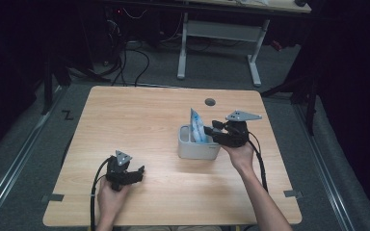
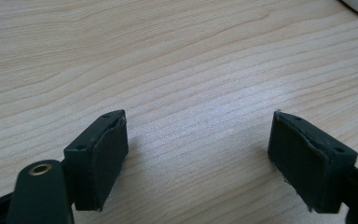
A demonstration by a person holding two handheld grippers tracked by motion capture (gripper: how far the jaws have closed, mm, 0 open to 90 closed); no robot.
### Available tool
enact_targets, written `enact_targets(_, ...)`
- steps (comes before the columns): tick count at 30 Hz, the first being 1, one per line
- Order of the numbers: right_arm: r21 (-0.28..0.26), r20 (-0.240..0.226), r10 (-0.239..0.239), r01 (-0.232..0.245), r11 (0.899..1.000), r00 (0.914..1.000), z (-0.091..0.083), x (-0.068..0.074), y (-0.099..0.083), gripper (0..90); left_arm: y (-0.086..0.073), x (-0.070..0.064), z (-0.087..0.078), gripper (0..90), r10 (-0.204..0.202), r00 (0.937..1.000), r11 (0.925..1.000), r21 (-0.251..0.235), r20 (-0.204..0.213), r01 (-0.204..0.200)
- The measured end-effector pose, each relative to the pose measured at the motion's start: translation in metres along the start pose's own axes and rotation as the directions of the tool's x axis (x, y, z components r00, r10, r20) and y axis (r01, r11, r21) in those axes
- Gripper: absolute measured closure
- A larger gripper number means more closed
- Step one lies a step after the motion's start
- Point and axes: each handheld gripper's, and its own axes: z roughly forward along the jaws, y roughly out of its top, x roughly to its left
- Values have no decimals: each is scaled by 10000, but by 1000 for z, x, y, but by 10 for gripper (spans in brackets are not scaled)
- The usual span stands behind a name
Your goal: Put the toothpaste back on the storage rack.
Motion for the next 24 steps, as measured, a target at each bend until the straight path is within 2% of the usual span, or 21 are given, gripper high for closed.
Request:
enact_targets(6,-152,139,111,-109,9998,9998,-11,-5,-2,522,0,0,0,203,0,10000,10000,0,-1,0)
enact_targets(16,-537,249,569,-555,9970,9981,-31,-17,-6,513,0,0,0,203,10,10000,10000,11,0,-10)
enact_targets(24,-685,342,724,-700,9952,9968,-41,-22,-9,513,0,0,0,203,-4,10000,10000,0,-2,4)
